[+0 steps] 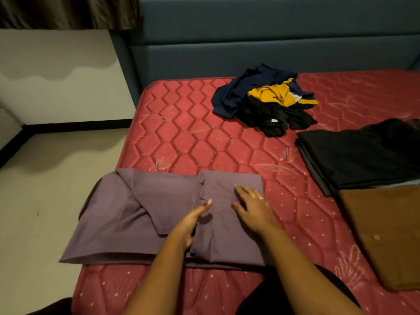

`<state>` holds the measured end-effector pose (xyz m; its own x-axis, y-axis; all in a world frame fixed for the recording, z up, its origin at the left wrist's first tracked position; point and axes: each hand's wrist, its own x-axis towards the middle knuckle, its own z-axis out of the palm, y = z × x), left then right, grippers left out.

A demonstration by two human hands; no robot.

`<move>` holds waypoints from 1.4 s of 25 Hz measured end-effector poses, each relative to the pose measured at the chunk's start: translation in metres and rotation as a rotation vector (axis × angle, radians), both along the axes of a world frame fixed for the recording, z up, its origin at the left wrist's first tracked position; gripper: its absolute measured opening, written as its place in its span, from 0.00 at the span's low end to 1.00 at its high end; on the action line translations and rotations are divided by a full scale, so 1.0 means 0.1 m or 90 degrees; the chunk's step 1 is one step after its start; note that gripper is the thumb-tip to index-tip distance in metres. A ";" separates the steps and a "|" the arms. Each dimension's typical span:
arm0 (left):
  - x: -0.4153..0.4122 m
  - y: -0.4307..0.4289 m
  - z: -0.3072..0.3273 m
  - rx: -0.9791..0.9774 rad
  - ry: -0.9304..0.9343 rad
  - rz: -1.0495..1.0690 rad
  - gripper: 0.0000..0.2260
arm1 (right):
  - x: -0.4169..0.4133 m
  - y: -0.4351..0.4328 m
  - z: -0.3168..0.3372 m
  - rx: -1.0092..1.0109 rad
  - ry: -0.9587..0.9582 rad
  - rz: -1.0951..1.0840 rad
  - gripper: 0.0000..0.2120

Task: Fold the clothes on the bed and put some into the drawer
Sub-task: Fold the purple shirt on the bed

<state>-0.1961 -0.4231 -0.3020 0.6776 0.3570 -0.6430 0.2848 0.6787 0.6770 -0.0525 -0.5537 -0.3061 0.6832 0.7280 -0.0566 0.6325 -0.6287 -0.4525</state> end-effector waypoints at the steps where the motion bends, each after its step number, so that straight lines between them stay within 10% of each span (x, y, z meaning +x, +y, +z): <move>1: -0.04 -0.01 -0.01 -0.014 -0.004 -0.022 0.30 | -0.04 0.00 -0.05 -0.090 -0.042 0.040 0.30; 12: -0.56 -0.20 -0.16 0.343 0.102 -0.130 0.30 | -0.51 0.39 -0.24 -0.157 -0.195 0.220 0.29; 17: -0.54 -0.16 0.14 0.828 0.365 -0.165 0.22 | -0.56 0.42 -0.27 -0.130 -0.174 0.260 0.30; 23: -0.07 -0.23 0.05 0.724 0.404 -0.167 0.45 | -0.20 0.44 -0.29 0.010 -0.114 0.107 0.31; 28: 0.11 -0.32 0.00 0.535 0.343 -0.186 0.38 | -0.16 0.51 -0.25 0.021 -0.023 0.022 0.30; 35: 0.27 -0.59 -0.03 0.577 0.407 -0.246 0.26 | -0.32 0.74 0.00 -0.146 0.080 -0.052 0.47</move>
<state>-0.1690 -0.4823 -0.3052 0.4869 0.7006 -0.5216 0.8294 -0.1836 0.5276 -0.0841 -0.4796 -0.3058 0.7162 0.6290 -0.3024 0.5231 -0.7707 -0.3639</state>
